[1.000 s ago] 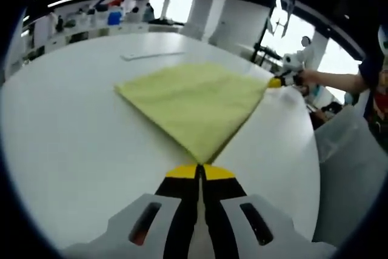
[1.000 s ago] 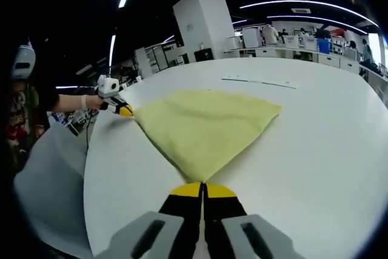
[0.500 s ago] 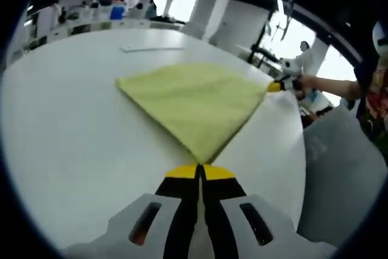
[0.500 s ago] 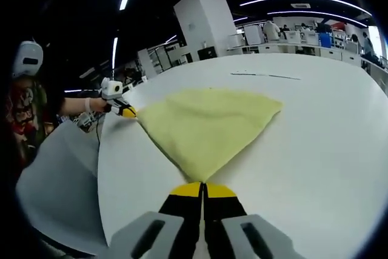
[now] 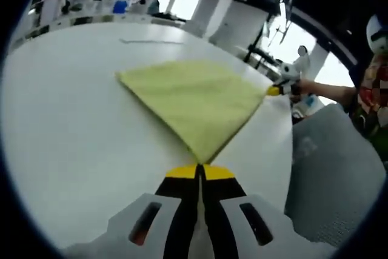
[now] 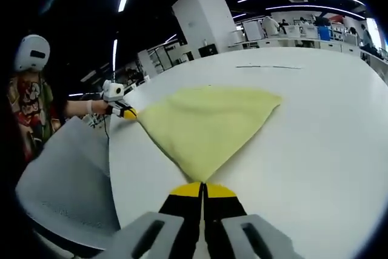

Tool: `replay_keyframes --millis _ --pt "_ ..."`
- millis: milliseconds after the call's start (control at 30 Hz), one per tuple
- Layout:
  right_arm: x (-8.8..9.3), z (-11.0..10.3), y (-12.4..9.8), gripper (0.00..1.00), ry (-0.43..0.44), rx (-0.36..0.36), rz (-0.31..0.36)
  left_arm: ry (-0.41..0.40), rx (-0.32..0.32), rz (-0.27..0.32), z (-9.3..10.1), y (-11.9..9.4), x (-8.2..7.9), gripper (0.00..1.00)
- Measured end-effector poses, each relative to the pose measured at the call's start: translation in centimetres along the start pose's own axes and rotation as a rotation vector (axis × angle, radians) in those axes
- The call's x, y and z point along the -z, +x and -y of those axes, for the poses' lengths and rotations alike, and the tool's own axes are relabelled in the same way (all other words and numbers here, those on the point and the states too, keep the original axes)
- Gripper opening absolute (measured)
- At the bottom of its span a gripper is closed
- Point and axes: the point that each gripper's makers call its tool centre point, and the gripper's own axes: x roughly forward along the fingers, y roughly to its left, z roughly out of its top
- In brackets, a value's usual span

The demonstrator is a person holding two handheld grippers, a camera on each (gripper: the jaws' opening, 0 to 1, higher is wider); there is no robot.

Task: Fold the garment on the visible template until the final outline fits inside the template.

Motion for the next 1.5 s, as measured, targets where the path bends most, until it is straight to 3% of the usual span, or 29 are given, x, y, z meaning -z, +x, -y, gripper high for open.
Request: replay_keyframes --millis 233,400,600,733,867,1133,1300,1400,1500 --pt "-0.2 -0.3 0.1 0.0 -0.005 -0.011 -0.008 0.027 0.006 -0.013 -0.1 0.1 0.1 0.0" --pt "-0.5 -0.4 -0.1 0.0 -0.05 -0.001 0.008 0.031 -0.006 0.012 -0.3 -0.2 -0.3 0.01" --pt "-1.3 -0.5 -0.9 0.22 -0.051 0.024 0.027 0.051 -0.031 0.039 -0.7 -1.2 -1.1 0.14" --pt "-1.8 -0.8 -1.3 0.4 -0.063 0.042 0.041 0.073 -0.056 0.084 -0.9 -2.0 -2.3 0.3" --pt "-1.9 -1.3 -1.5 0.45 -0.087 0.046 0.04 0.097 -0.077 0.102 -0.8 -1.9 -2.9 0.42" --pt "-2.3 -1.2 -2.2 0.78 -0.105 0.113 0.067 0.137 -0.098 0.137 -0.4 -2.4 -3.6 0.62" --pt "-2.2 -0.4 -2.7 1.0 -0.121 0.185 0.071 0.151 -0.117 0.136 -0.2 -2.7 -3.6 0.84" --pt "-1.8 -0.9 -2.9 1.0 -0.118 0.174 0.059 0.178 -0.131 0.112 0.1 -2.8 -3.0 0.97" --pt "-1.8 -0.9 -3.3 1.0 -0.122 0.19 0.064 0.179 -0.132 0.099 0.4 -2.9 -2.7 0.99"
